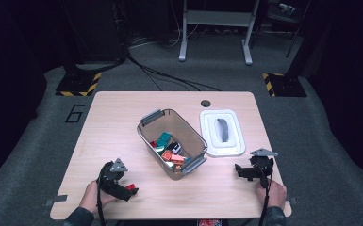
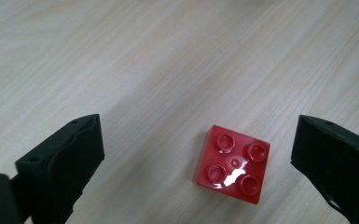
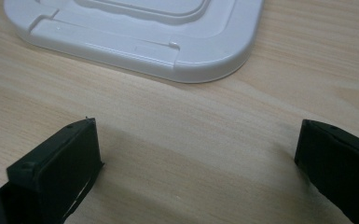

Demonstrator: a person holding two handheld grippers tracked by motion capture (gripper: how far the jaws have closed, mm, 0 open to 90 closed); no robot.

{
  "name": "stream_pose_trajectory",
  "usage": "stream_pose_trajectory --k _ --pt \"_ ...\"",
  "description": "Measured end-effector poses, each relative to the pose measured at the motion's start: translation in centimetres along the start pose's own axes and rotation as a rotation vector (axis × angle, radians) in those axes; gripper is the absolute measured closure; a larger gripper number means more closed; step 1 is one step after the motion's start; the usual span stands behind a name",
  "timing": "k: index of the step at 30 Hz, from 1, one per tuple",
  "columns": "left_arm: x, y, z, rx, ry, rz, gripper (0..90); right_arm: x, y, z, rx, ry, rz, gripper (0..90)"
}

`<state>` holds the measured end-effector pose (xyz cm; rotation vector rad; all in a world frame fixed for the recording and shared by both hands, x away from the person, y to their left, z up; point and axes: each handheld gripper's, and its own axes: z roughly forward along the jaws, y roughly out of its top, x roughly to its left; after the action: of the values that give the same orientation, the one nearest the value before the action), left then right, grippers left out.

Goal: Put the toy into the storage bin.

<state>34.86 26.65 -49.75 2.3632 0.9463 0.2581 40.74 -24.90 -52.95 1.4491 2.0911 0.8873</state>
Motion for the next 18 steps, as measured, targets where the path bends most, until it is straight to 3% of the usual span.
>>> stream_pose_trajectory --k 8,13,15,18 --pt "-0.81 -0.56 0.39 -0.014 -0.015 0.083 38.5 0.01 0.0 -0.01 0.0 0.003 0.001 0.0" --pt "-0.97 -0.96 0.54 -0.022 -0.012 0.082 58.2 0.01 0.0 -0.01 0.0 0.003 0.001 0.0" --pt "-0.88 -0.95 0.44 -0.015 -0.022 0.082 58.7 0.01 0.0 -0.01 0.0 0.003 0.001 0.0" --pt "-0.85 -0.89 0.33 -0.047 -0.009 0.083 58.9 -0.02 -0.01 -0.01 0.001 0.001 -0.002 0.0"
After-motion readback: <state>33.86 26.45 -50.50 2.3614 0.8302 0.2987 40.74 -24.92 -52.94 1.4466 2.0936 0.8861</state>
